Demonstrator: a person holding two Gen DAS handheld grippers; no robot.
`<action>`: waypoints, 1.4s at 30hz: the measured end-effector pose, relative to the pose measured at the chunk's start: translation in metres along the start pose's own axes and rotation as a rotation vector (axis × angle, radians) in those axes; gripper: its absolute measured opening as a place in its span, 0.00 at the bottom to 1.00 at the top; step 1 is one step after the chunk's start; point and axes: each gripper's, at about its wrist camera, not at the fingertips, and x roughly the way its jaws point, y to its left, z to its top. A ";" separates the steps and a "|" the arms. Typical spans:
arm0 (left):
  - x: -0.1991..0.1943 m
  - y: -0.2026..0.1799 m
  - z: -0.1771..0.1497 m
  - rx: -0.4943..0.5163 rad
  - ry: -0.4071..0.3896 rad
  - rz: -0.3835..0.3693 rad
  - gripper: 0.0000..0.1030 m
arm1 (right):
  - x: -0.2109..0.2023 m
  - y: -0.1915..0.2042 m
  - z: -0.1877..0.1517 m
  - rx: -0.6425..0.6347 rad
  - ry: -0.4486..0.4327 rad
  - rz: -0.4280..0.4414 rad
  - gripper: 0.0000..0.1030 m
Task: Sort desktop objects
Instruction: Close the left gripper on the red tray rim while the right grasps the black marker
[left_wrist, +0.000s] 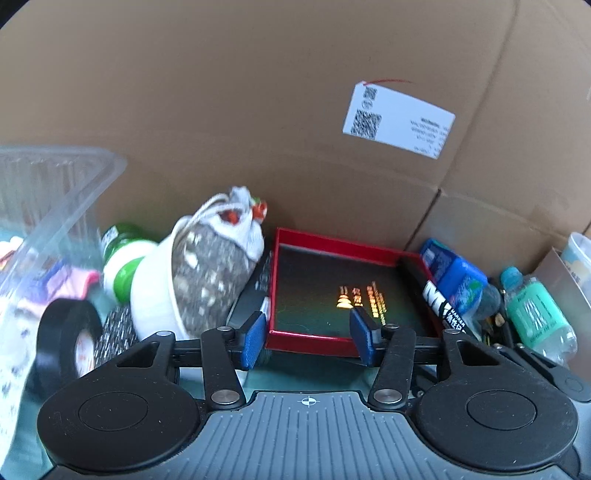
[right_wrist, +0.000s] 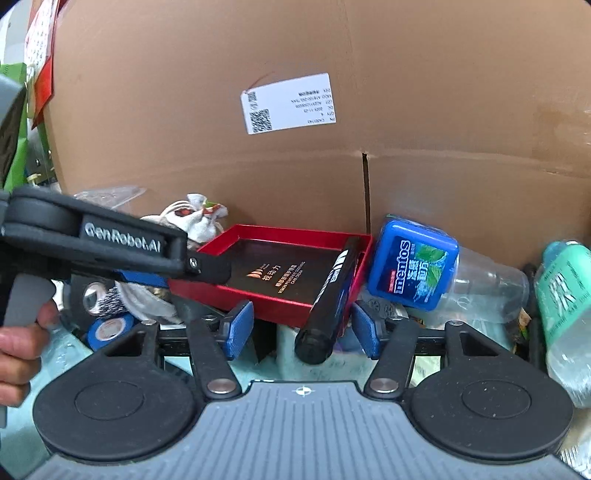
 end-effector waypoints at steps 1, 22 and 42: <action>-0.005 0.000 -0.004 0.000 0.000 -0.002 0.50 | -0.005 0.002 -0.002 0.000 0.003 0.002 0.62; -0.130 0.017 -0.162 -0.027 0.167 -0.093 0.64 | -0.135 0.064 -0.117 0.057 0.156 0.017 0.68; -0.105 0.024 -0.147 0.025 0.138 -0.017 0.09 | -0.143 0.074 -0.108 -0.014 0.198 -0.155 0.17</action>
